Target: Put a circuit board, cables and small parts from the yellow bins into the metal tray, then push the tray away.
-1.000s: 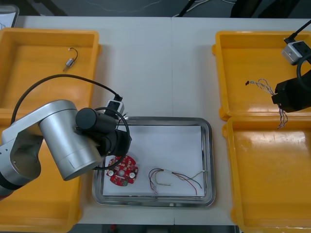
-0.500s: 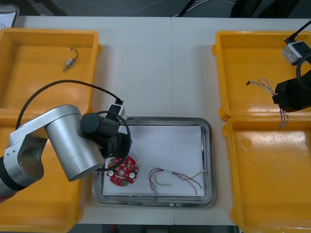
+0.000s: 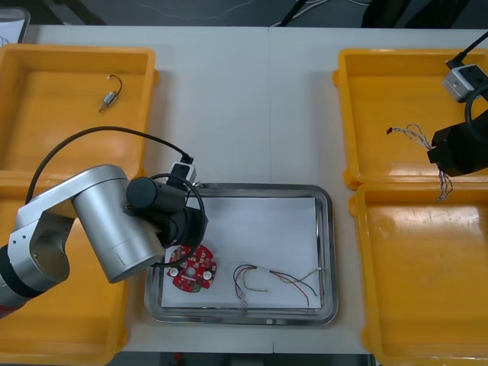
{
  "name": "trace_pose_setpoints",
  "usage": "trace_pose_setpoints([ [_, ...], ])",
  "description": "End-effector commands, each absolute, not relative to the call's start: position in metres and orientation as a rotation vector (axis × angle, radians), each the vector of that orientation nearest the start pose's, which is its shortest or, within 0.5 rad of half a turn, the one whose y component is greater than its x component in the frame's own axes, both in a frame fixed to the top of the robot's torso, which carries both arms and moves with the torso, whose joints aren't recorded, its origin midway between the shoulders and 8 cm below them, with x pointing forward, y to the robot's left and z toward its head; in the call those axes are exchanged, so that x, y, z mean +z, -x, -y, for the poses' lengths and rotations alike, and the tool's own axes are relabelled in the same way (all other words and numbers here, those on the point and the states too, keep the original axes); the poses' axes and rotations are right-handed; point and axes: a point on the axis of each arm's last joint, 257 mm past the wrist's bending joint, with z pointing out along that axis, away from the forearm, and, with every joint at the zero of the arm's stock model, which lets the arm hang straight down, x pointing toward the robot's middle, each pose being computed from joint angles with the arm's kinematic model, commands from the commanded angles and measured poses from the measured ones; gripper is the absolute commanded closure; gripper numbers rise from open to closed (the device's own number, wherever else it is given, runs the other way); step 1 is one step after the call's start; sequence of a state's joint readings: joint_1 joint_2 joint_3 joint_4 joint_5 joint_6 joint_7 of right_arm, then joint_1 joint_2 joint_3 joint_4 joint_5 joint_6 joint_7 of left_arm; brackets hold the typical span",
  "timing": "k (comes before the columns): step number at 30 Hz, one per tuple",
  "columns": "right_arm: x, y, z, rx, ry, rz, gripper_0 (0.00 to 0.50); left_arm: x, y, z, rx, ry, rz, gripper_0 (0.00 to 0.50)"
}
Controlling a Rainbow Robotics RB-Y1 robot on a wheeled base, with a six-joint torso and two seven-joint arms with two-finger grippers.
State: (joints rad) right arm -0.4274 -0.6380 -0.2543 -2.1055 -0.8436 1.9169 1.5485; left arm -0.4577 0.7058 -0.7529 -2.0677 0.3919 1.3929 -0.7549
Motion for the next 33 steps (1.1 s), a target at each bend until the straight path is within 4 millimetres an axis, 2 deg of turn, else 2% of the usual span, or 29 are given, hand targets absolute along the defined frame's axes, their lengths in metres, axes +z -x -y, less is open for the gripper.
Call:
trace_pose_setpoints([
  [1, -0.100, -0.441, 0.296, 0.043, 0.466, -2.471, 0.500, -0.293, -0.414, -0.113, -0.125, -0.240, -2.541, 0.500],
  [10, -0.102, -0.441, 0.293, 0.051, 0.466, -2.473, 0.500, -0.293, -0.414, -0.114, -0.124, -0.236, -2.542, 0.500],
  [11, -0.101, -0.442, 0.293, 0.053, 0.465, -2.470, 0.500, -0.293, -0.414, -0.114, -0.124, -0.236, -2.542, 0.465],
  [13, -0.102, -0.442, 0.292, 0.056, 0.463, -2.470, 0.500, -0.293, -0.413, -0.112, -0.128, -0.237, -2.542, 0.315],
  [16, -0.102, -0.442, 0.291, 0.058, 0.463, -2.470, 0.500, -0.294, -0.414, -0.112, -0.129, -0.234, -2.543, 0.227],
  [18, -0.103, -0.442, 0.290, 0.060, 0.464, -2.470, 0.500, -0.294, -0.413, -0.111, -0.133, -0.233, -2.542, 0.111],
  [21, -0.102, -0.442, 0.290, 0.060, 0.465, -2.469, 0.500, -0.293, -0.413, -0.111, -0.132, -0.230, -2.541, 0.004],
  [29, -0.103, -0.442, 0.290, 0.064, 0.468, -2.469, 0.500, -0.292, -0.414, -0.109, -0.139, -0.223, -2.537, 0.000],
  [33, -0.102, -0.442, 0.289, 0.064, 0.471, -2.469, 0.500, -0.281, -0.418, -0.107, -0.155, -0.215, -2.522, 0.000],
])
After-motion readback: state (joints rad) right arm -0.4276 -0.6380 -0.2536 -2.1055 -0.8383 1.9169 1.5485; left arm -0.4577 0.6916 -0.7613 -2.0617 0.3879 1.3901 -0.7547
